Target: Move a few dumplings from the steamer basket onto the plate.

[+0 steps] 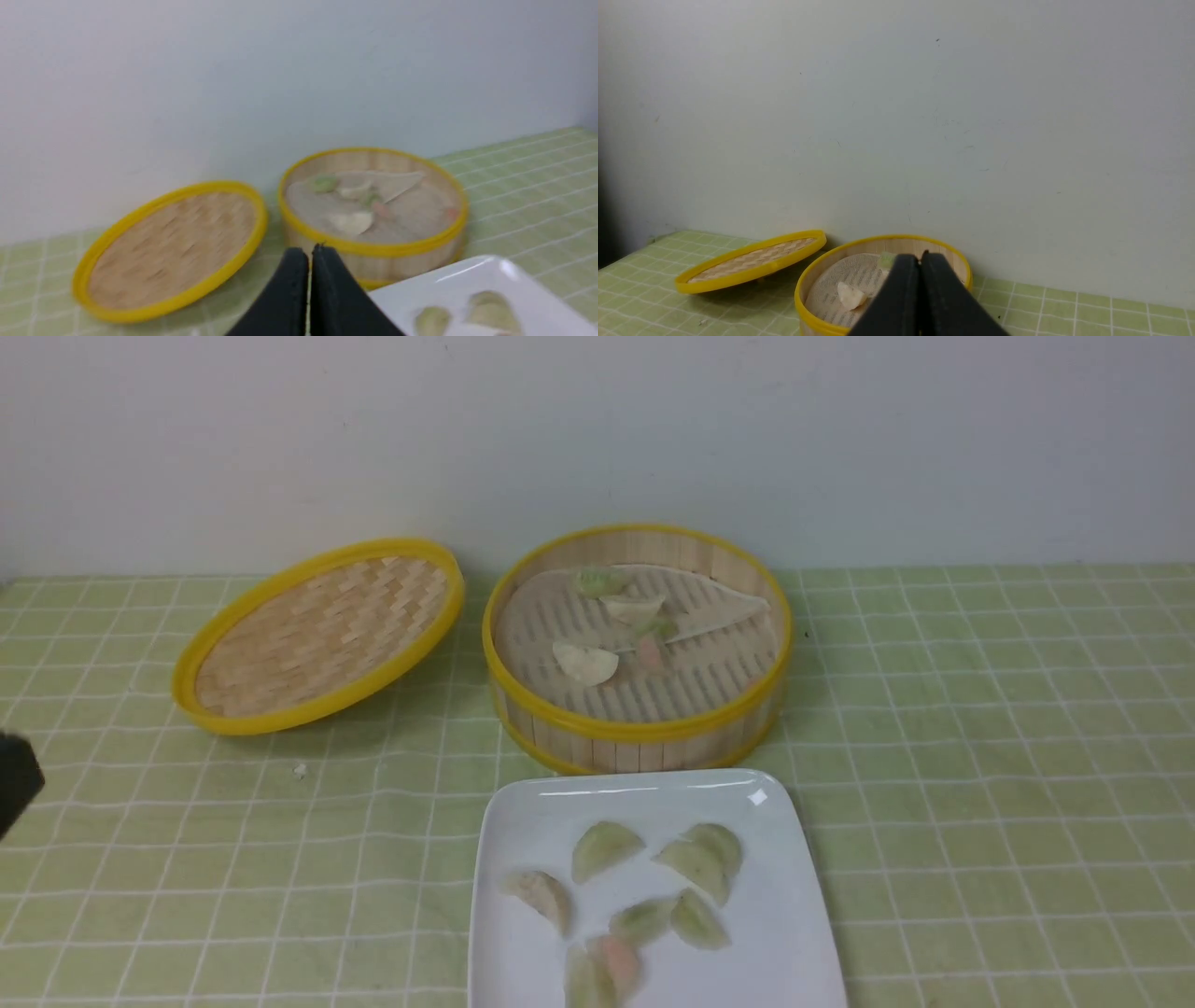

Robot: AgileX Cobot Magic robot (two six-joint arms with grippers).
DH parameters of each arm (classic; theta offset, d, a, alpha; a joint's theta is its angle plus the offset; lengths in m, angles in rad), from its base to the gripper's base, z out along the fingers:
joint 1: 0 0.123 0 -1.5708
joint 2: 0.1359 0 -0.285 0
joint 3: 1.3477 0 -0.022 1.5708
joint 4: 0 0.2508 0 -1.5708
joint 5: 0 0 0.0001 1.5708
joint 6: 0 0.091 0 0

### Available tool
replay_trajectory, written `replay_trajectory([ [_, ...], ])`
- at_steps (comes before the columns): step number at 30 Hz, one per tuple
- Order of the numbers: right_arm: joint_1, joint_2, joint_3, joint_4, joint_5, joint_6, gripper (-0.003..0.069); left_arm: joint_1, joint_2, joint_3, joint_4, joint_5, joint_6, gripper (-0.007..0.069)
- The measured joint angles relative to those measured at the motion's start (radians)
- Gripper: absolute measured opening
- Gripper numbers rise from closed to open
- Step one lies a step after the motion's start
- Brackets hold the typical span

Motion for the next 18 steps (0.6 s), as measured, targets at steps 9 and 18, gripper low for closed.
replay_trajectory([
  [9, 0.000, 0.000, 0.000, 0.000, 0.000, -0.002, -0.0015, 0.206, -0.255, 0.394, 0.015, -0.034, 0.002, -0.0006],
  [18, 0.000, 0.000, 0.001, 0.000, -0.003, -0.002, -0.0015, 0.206, -0.280, 0.500, 0.015, -0.033, 0.001, -0.0006],
])
